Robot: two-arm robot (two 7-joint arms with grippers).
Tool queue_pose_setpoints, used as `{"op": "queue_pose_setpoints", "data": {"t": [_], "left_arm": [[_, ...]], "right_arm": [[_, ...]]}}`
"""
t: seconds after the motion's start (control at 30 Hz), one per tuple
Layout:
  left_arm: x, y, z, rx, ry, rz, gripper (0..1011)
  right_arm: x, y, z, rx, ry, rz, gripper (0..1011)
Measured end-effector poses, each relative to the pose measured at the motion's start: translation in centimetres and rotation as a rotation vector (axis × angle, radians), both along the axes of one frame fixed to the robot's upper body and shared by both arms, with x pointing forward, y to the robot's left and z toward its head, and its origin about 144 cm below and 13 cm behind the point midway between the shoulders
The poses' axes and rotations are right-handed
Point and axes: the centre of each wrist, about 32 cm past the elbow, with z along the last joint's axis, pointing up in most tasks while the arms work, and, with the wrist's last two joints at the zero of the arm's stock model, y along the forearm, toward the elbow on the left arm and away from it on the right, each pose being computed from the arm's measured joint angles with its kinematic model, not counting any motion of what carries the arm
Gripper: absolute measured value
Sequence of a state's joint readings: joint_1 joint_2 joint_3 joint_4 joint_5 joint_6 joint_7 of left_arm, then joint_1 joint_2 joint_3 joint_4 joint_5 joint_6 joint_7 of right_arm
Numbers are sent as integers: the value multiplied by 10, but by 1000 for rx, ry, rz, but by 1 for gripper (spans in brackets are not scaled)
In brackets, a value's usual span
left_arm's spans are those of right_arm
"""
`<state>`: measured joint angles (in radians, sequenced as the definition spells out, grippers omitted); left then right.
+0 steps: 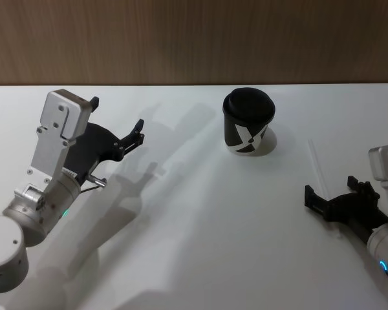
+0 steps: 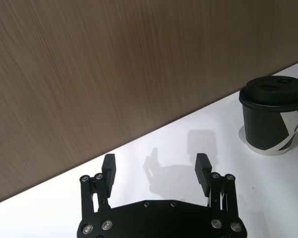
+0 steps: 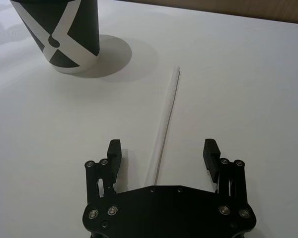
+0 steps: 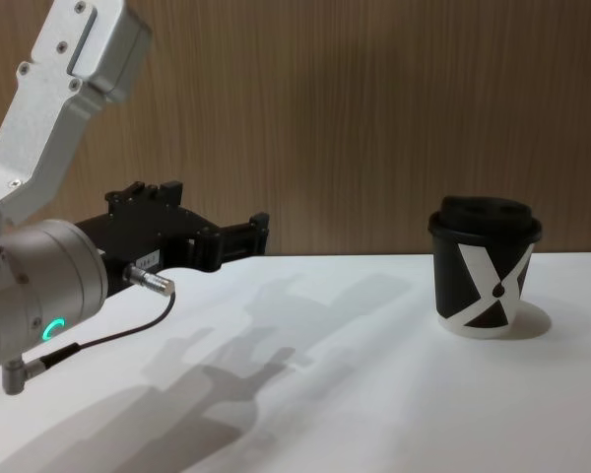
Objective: Pick up the straw with one hand, pass it to the other hand, and insert it into the cup.
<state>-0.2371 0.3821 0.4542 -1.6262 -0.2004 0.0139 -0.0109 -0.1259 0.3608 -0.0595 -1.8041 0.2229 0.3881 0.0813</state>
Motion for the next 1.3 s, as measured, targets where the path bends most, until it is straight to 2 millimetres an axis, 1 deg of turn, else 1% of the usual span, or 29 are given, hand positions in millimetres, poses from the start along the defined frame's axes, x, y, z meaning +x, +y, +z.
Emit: {"op": "queue_pose_setpoints", "data": {"t": [0.67,0.77,0.8,0.83,0.87,0.93,0.97,1.03,1.1,1.13,1.17,1.23,1.27,1.3], "left_arm": [[0,0,0,0,0,0,1003],[0,0,0,0,0,0,1003],[0,0,0,0,0,0,1002],[0,0,0,0,0,0,1002],[0,0,0,0,0,0,1003],[0,0,0,0,0,0,1003],[0,0,0,0,0,0,1003],[0,0,0,0,0,0,1003],[0,0,0,0,0,0,1003],[0,0,0,0,0,0,1003],[0,0,0,0,0,0,1003],[0,0,0,0,0,0,1003],[0,0,0,0,0,0,1003],[0,0,0,0,0,0,1003]], "right_arm": [[1,0,-1,-11,13,10,1001],[1,1,-1,-11,14,11,948],[1,1,-1,-11,14,12,908],[1,1,-1,-11,15,12,908],[1,1,-1,-11,15,12,862],[1,1,-1,-11,15,13,811],[1,1,-1,-11,15,13,811],[1,1,-1,-11,15,13,717],[1,1,-1,-11,16,13,679],[1,1,-1,-12,16,13,624],[2,1,-1,-12,16,13,624],[1,1,-1,-12,16,13,520],[1,1,-1,-12,16,13,520],[2,1,-1,-12,17,13,479]]}}
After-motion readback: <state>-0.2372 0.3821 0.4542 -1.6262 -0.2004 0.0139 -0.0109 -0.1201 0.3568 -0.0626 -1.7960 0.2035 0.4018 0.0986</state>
